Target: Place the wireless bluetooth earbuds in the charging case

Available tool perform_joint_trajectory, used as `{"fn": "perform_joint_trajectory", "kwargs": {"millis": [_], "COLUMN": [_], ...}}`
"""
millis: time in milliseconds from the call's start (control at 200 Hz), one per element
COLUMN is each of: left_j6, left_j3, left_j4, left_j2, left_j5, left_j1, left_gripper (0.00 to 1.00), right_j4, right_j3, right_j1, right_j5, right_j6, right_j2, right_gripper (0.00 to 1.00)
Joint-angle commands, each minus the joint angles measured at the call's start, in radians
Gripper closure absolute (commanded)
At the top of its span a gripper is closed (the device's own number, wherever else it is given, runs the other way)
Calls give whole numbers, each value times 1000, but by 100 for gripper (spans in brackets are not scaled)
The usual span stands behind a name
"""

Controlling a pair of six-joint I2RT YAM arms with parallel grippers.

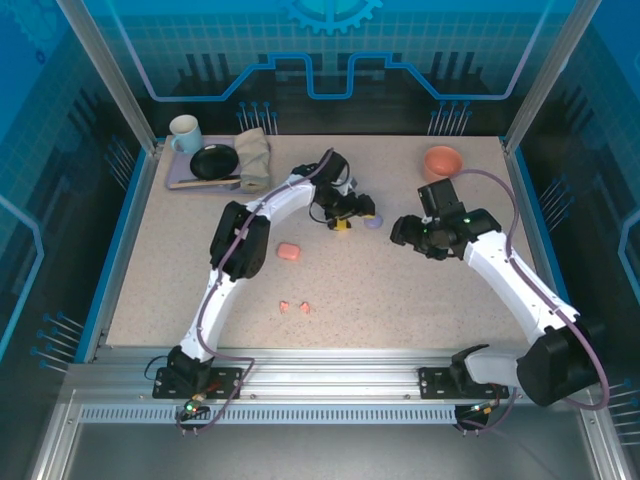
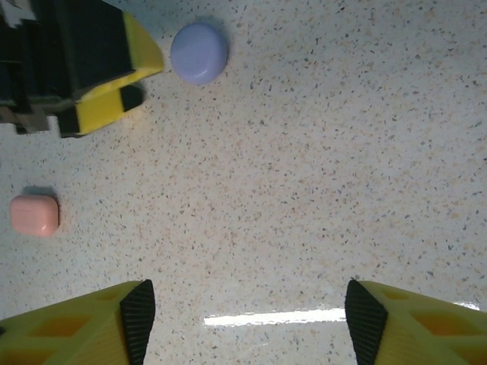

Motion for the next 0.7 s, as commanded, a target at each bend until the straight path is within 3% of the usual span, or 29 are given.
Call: {"fn": "perform_joint_trajectory", "kwargs": {"millis": [0,215,235,250,410,440,690], "left_j6": [37,61,61,63,77,73,-64], "left_j3": [-66,-331,-357,-386,-629,-676,-961], "left_j4": [-26,76,87,96,169,183,274], "left_j2": [-194,-504,-537,-560,-791,-833,-1068], "left_j5": [-36,-122,-134,-143,-261,-285,-333], "left_j1": [24,85,92,98,173,190,445], "left_gripper": [16,14,3,1,1,1,1], "right_j4": [-43,-43,-41,-40,-76,-93,-216], "right_j3": [36,128,143,154,347,393,783], "right_j1": [68,235,251,260,368,384,458], "right_j5": [57,128,134,137,183,195,218], "right_j6": [46,138,143,148,184,195,291], "right_j2": [-9,127,147,164,385,430,802], "right_gripper": [27,22,21,21,17,12,9]}}
